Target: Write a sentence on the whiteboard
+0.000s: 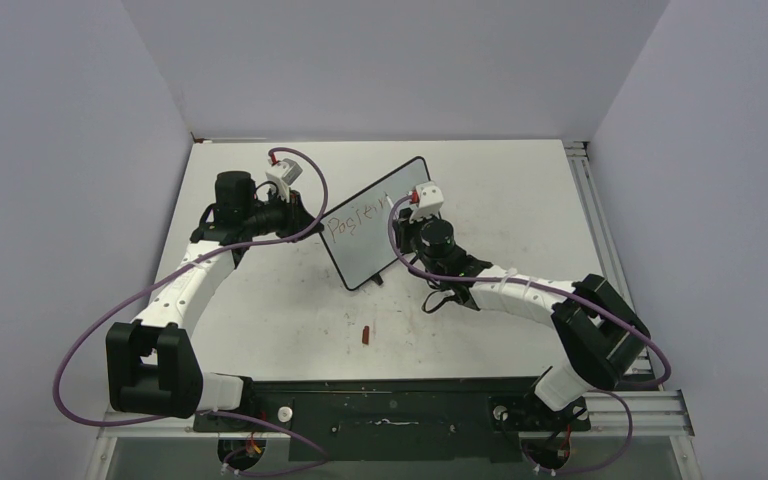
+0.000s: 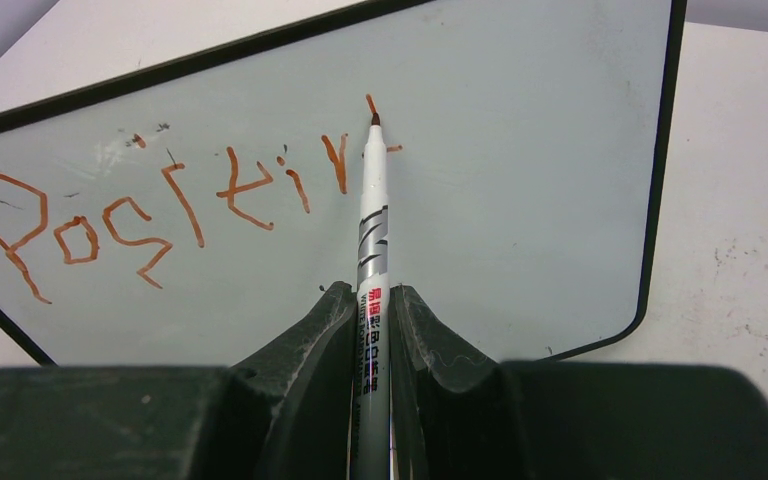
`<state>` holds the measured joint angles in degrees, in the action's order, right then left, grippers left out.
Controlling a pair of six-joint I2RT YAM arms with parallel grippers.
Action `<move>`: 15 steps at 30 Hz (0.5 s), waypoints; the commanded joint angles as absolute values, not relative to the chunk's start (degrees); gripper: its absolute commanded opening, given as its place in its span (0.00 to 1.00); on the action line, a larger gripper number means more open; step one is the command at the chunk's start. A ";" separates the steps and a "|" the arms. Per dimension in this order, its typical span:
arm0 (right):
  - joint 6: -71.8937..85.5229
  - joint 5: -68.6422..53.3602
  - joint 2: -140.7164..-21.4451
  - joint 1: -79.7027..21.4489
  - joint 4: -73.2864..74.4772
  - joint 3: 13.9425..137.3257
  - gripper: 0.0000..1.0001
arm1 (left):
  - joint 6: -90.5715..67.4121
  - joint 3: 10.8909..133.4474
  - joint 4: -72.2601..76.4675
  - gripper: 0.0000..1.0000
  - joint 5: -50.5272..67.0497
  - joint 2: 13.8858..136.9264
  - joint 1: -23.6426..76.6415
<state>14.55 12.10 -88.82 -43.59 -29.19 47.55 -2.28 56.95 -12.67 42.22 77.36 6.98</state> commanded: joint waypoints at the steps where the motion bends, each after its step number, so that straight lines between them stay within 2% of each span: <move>1: 15.92 11.40 -88.50 -44.06 -31.21 46.06 0.05 | -1.49 58.84 -10.63 0.00 42.94 76.37 6.77; 15: 16.47 11.40 -88.61 -44.60 -30.27 44.15 0.05 | -1.52 58.73 -10.55 0.00 43.13 76.05 6.77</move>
